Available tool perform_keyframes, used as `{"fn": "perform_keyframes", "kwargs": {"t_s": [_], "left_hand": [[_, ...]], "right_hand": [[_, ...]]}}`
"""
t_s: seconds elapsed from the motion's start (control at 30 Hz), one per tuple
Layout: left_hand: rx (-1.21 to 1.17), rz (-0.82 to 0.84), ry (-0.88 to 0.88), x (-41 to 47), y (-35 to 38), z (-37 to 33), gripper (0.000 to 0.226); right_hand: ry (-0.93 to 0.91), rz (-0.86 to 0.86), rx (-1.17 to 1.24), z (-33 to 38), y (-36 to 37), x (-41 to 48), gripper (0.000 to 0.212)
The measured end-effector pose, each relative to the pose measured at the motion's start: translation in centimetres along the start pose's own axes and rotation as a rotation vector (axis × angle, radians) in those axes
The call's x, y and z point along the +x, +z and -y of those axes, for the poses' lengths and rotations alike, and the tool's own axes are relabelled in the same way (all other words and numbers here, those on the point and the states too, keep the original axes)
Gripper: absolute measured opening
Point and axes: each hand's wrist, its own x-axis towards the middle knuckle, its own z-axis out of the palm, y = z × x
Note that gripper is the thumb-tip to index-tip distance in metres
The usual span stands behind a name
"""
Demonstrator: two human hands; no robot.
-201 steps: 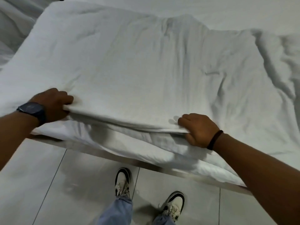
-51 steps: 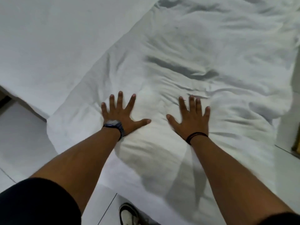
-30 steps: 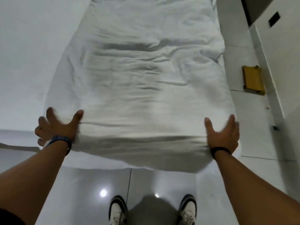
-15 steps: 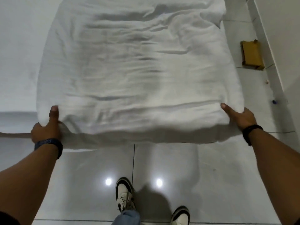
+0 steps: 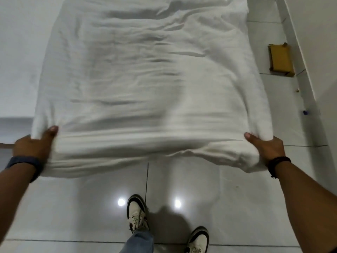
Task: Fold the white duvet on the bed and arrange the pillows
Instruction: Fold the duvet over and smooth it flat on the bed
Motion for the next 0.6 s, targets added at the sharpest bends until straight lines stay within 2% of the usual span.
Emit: {"fn": "perform_keyframes", "kwargs": {"t_s": [0.07, 0.13, 0.23, 0.3, 0.4, 0.5, 0.6], "left_hand": [[-0.002, -0.004, -0.035, 4.2, -0.1, 2.9, 0.103], [0.008, 0.001, -0.006, 3.4, -1.0, 2.3, 0.097], [0.097, 0.057, 0.009, -2.7, -0.6, -1.4, 0.089], [0.095, 0.12, -0.005, -3.1, 0.0, -1.2, 0.085], [0.108, 0.077, -0.019, -2.4, 0.2, -1.1, 0.086], [0.163, 0.047, 0.008, -2.2, -0.6, -1.2, 0.091], [0.199, 0.035, 0.026, -2.2, -1.5, -1.4, 0.1]], "right_hand": [[-0.021, -0.048, -0.037, -0.9, -0.6, 0.1, 0.055], [-0.02, -0.029, -0.037, -1.2, 0.1, -0.1, 0.06], [-0.003, 0.03, -0.029, -1.4, 2.4, -0.8, 0.067], [0.058, 0.08, 0.013, -1.5, 3.9, -1.2, 0.06], [0.186, 0.12, 0.043, -1.7, 4.9, -1.1, 0.047], [0.166, -0.002, -0.1, -1.8, 3.9, -1.6, 0.037], [0.099, -0.096, -0.15, -2.1, 2.6, -2.6, 0.036]]}}
